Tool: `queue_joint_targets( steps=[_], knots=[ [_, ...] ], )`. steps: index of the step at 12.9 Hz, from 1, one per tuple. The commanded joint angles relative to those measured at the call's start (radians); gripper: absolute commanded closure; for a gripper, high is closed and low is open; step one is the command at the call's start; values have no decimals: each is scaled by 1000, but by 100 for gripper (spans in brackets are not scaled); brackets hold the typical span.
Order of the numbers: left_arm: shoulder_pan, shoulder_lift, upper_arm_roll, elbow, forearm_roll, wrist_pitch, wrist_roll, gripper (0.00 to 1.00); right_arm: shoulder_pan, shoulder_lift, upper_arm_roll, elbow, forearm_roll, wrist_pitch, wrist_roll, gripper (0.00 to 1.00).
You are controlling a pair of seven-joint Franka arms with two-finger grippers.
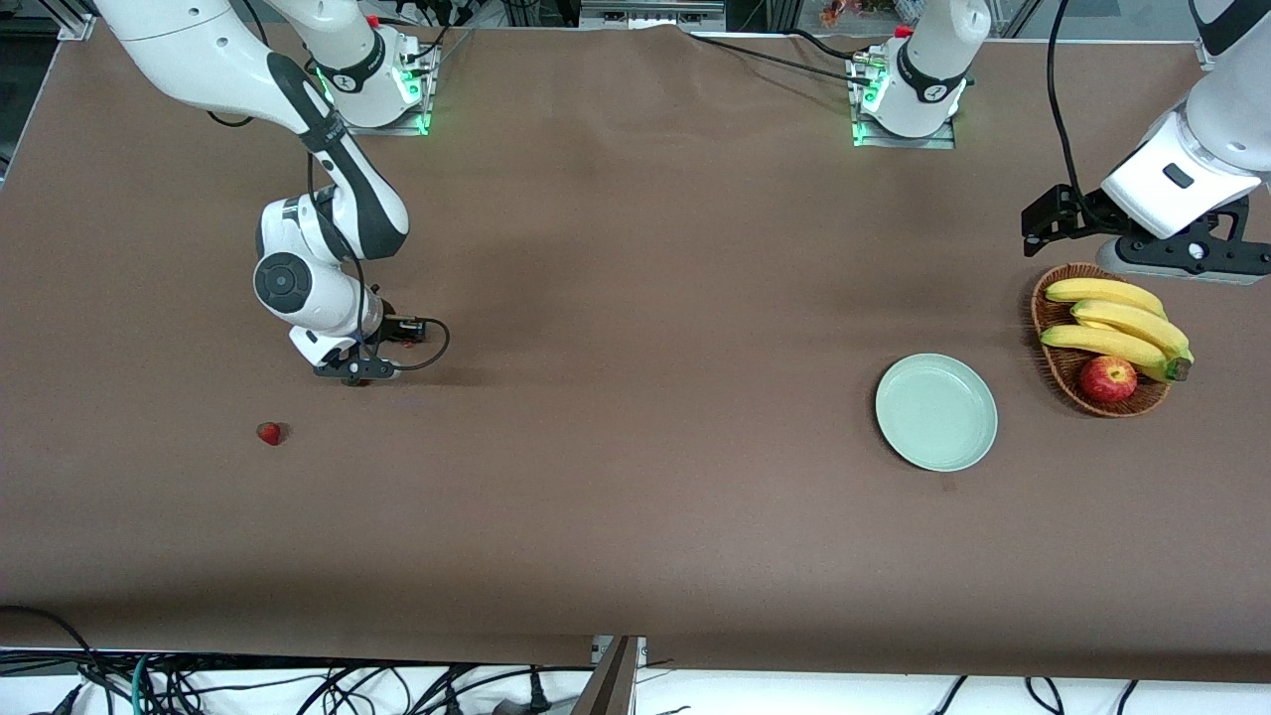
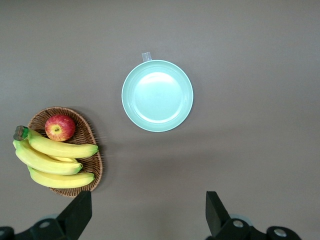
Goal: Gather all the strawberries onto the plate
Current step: 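Grasp the strawberry with the right gripper and lift it, then set the strawberry mid-table with the right gripper while the left gripper approaches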
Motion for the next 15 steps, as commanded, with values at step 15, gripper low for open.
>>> queue_joint_targets(
  steps=[15],
  knots=[
    [-5,5,-3,20,-12,-23,2,0,565,537,111,917,-81,-1,905,100]
  ],
)
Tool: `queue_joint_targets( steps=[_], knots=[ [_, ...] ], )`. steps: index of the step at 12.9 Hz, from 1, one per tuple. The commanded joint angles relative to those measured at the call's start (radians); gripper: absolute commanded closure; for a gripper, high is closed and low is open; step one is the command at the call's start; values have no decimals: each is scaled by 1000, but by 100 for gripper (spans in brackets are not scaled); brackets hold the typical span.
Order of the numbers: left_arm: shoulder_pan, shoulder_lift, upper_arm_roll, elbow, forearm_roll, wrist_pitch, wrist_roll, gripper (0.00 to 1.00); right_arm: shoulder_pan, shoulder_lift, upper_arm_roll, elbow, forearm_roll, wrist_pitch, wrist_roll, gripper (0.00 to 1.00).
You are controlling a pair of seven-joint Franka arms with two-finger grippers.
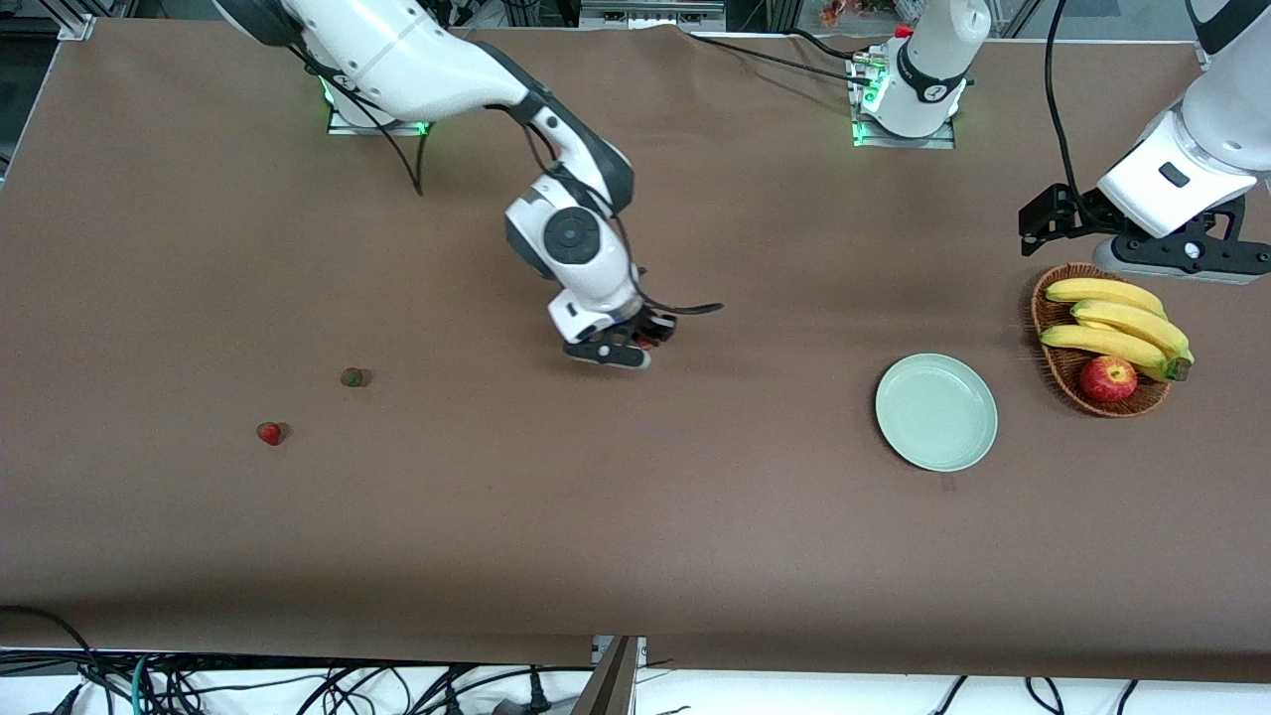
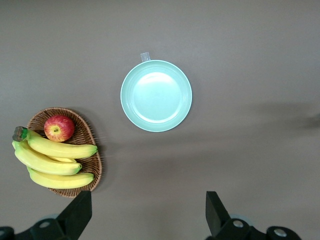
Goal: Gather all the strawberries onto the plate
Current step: 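Set the strawberry mid-table with the right gripper while the left gripper approaches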
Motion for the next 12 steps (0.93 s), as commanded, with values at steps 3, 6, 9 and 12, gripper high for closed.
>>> queue_joint_targets(
  steps=[3,6,9,12],
  knots=[
    [-17,21,-11,19,-12,-21,2,0,80,199,-6,280,-70,31,118,100],
    [-20,60,-26,21,-10,-46,-9,0,71,187,-5,276,-118,25,110,0],
    [-18,104,-28,10,-18,-142,3,0,2,87,-1,277,-119,-149,80,0],
    [-12,194,-29,-7,-81,-120,3,0,-97,-13,-1,271,-117,-382,-108,0]
  ],
)
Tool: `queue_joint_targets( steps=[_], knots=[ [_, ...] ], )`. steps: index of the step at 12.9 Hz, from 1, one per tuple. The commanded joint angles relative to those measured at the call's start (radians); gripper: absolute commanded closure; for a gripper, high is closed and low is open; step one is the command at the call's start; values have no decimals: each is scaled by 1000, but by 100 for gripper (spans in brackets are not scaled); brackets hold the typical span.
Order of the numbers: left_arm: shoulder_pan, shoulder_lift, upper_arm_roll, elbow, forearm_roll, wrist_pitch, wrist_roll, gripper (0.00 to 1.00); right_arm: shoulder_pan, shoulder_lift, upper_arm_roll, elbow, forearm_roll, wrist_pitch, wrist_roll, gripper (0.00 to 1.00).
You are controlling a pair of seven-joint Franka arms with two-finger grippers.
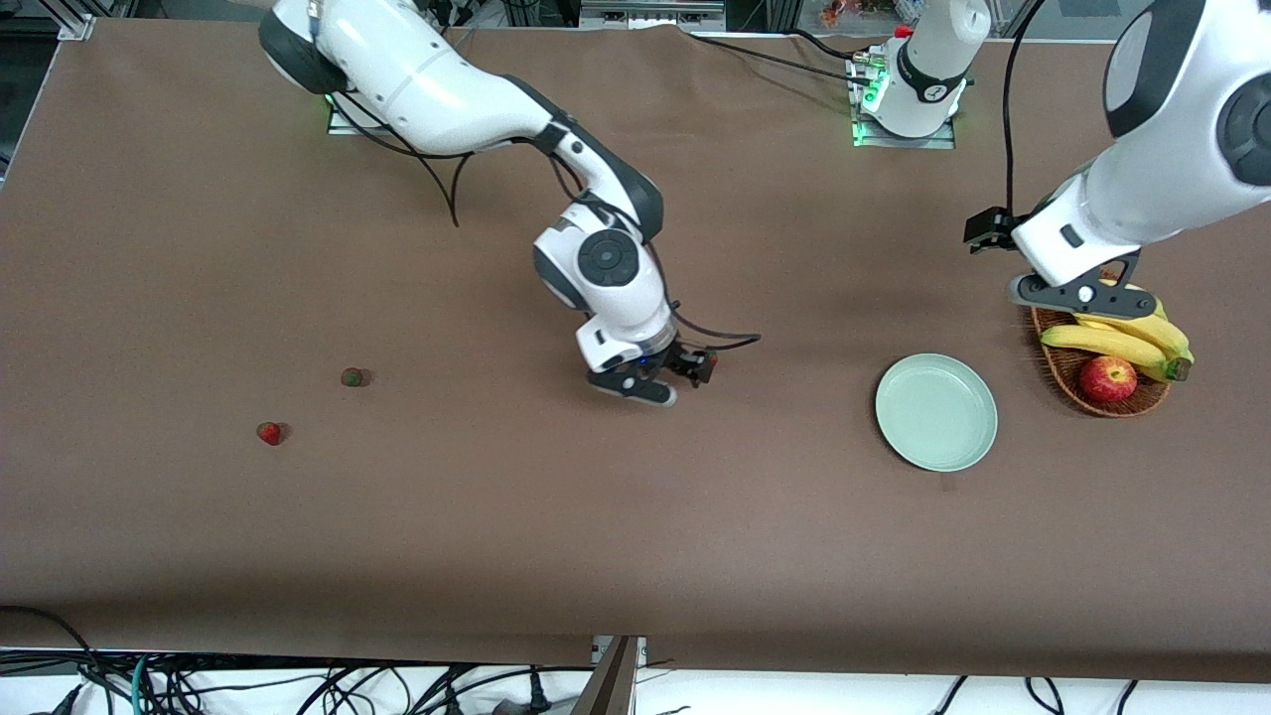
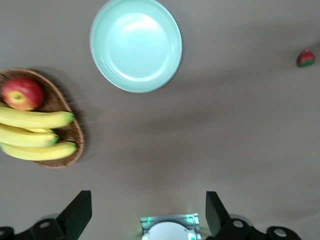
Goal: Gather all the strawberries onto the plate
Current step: 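Set the strawberry mid-table with the right gripper while the left gripper approaches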
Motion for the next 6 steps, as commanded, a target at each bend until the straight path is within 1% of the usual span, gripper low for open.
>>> queue_joint_targets(
  steps=[1,3,4,5,6],
  knots=[
    [8,91,1,-9,-96,66,3,0,-98,-106,11,-37,-9,-199,-219,0],
    [-9,122,-7,-102,-171,268,-15,0,-184,-173,11,-89,-6,-299,-448,0],
    [-31,127,-32,-165,-210,384,-49,0,-222,-201,9,-128,-3,-320,-546,0],
    [-53,142,-55,-213,-227,493,-139,0,-264,-237,8,-175,2,-337,-630,0],
    [-94,172,-81,-229,-226,570,-247,0,-305,-268,3,-226,2,-347,-700,0]
  ],
)
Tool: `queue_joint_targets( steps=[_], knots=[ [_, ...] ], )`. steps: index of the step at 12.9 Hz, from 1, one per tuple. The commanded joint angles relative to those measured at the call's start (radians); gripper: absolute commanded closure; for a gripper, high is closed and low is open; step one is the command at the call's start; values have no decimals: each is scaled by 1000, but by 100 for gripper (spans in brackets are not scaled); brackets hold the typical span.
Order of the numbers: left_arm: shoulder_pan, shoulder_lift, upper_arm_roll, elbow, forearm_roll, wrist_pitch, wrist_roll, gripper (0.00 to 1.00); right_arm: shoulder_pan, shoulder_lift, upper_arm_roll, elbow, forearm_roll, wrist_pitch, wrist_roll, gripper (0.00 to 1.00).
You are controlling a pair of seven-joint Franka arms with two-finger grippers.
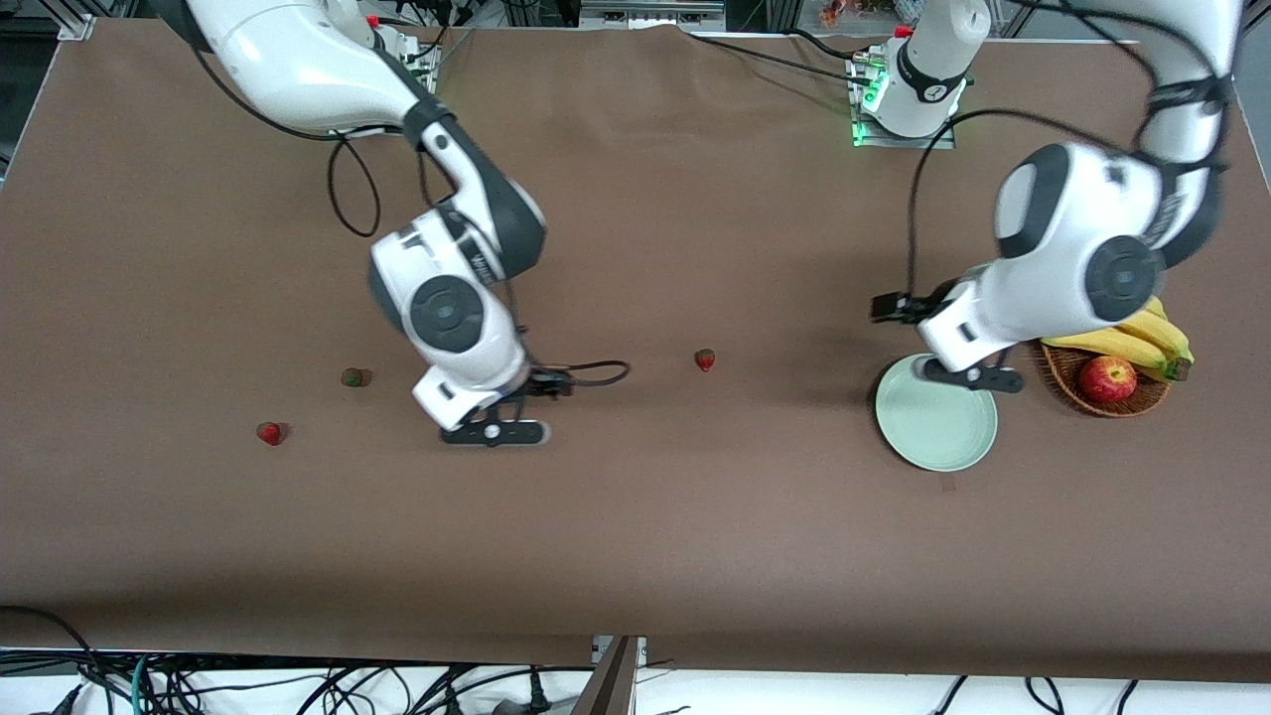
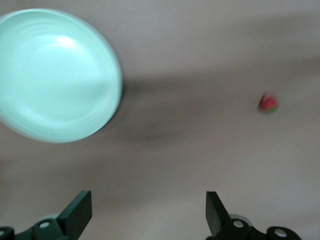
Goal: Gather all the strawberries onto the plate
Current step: 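Grasp the strawberry with the left gripper while the right gripper grasps another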
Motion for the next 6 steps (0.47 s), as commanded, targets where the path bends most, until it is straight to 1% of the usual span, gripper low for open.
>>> queue_joint_targets(
  steps=[1,2,3,4,6],
  knots=[
    [-118,47,-35,-55,-6,167,-271,0,-98,-120,-17,-196,2,-12,-177,0],
    [-162,95,-35,-47,-6,228,-369,0,-115,-146,-54,-249,0,-12,-234,0],
    [-210,136,-35,-47,-6,313,-428,0,-121,-169,-100,-299,2,-11,-301,0],
    [-251,176,-35,-46,-8,386,-463,0,-129,-174,-128,-324,3,-11,-364,0],
    [-313,236,-34,-44,-6,495,-517,0,-164,-185,-143,-384,5,2,-410,0]
  ],
)
